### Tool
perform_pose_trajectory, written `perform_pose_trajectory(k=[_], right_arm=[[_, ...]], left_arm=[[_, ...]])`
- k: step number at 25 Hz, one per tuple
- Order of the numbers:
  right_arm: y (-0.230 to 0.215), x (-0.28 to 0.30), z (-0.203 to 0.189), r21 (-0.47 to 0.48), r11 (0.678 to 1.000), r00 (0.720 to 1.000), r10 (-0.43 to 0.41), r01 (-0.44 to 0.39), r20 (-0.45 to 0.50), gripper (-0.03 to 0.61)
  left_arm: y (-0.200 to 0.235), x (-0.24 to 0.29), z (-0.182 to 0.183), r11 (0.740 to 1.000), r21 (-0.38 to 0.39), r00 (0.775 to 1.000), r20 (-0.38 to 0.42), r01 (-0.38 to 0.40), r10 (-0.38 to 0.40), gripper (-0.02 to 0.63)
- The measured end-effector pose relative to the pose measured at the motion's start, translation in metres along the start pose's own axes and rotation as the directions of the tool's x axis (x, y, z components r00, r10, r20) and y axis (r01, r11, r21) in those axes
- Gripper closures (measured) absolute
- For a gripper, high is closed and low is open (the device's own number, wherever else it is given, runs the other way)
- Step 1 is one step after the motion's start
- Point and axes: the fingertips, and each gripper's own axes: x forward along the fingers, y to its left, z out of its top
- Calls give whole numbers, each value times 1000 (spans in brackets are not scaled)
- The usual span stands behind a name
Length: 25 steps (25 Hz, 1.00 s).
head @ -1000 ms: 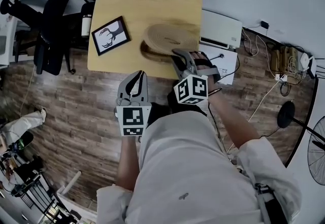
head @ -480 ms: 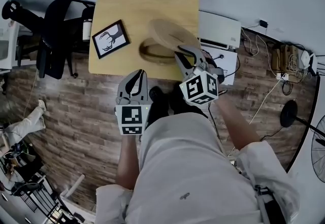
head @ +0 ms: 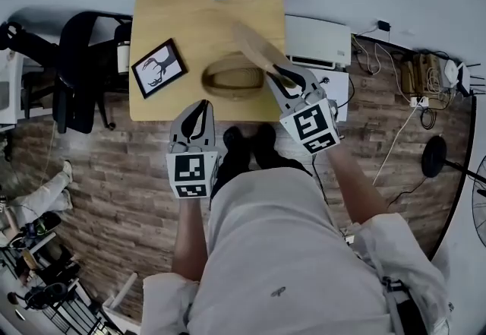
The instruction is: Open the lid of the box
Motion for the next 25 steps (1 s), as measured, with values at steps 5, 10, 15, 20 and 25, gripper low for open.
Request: perform_pose_trajectory(k=[5,10,15,20,25], right_arm=[[-12,-7,3,78,996,999,-47,47,5,512],[-22,-11,7,144,984,994,-110,107,11,512],[-28,-11,10,180,972,988,-155,152,-1,512],[-29,-8,10,224,955,980,-196,195,-19,512],[-28,-6,11,260,939,974,-224,225,-36,512]], left_arm=[[10,6,9,1000,8,1000,17,20,-20,604],[23,11,12,999,16,999,27,45,-45,605],[40,18,17,997,23,997,38,69,-70,604],[57,23,18,995,26,995,46,92,-93,605],[71,29,21,993,27,992,51,116,-117,604]])
